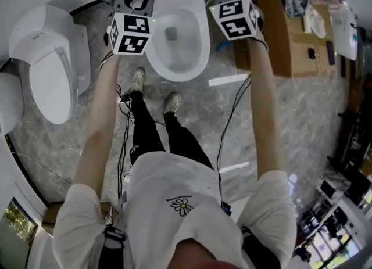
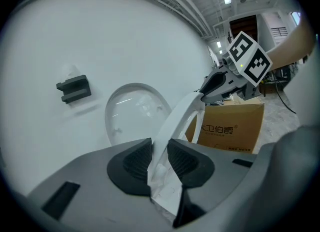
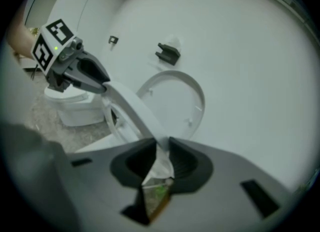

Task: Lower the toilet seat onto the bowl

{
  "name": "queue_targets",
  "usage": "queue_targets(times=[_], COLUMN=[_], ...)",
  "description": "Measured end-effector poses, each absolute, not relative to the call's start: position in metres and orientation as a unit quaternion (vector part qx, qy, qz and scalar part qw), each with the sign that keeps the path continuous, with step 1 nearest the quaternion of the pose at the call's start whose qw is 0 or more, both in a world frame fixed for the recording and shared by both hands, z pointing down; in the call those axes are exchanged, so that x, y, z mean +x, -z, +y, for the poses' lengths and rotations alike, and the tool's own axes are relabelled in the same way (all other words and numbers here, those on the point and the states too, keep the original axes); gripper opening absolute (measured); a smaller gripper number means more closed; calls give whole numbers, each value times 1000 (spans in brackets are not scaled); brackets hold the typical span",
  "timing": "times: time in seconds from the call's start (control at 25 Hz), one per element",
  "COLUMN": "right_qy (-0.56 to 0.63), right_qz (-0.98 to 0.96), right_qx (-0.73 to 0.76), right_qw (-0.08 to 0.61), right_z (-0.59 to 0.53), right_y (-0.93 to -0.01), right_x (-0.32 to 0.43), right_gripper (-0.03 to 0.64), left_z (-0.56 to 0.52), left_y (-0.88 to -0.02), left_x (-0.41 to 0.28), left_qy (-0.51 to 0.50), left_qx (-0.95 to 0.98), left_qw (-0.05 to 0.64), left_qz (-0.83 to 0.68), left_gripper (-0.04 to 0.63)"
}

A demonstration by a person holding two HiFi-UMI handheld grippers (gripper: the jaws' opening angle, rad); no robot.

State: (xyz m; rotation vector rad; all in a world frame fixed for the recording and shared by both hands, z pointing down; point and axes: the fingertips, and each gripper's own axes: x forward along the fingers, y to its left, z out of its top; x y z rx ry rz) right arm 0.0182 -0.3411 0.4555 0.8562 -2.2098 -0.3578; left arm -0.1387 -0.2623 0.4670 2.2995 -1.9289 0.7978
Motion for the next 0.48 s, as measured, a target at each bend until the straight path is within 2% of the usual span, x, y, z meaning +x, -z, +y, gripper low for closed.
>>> queue_targets(times=[0.48], right_qy=[149], right_qz=[-849], right_qx=[308], right_qw=[403], right_z=[-287], right_y=[-486], right_x=[51], right_gripper=[101], left_z=[-211], left_y=[-496], left_x=[-106], left_qy=[-319], left_qx=[752], left_qw=[13], left_qz=[-576], left_gripper=[127])
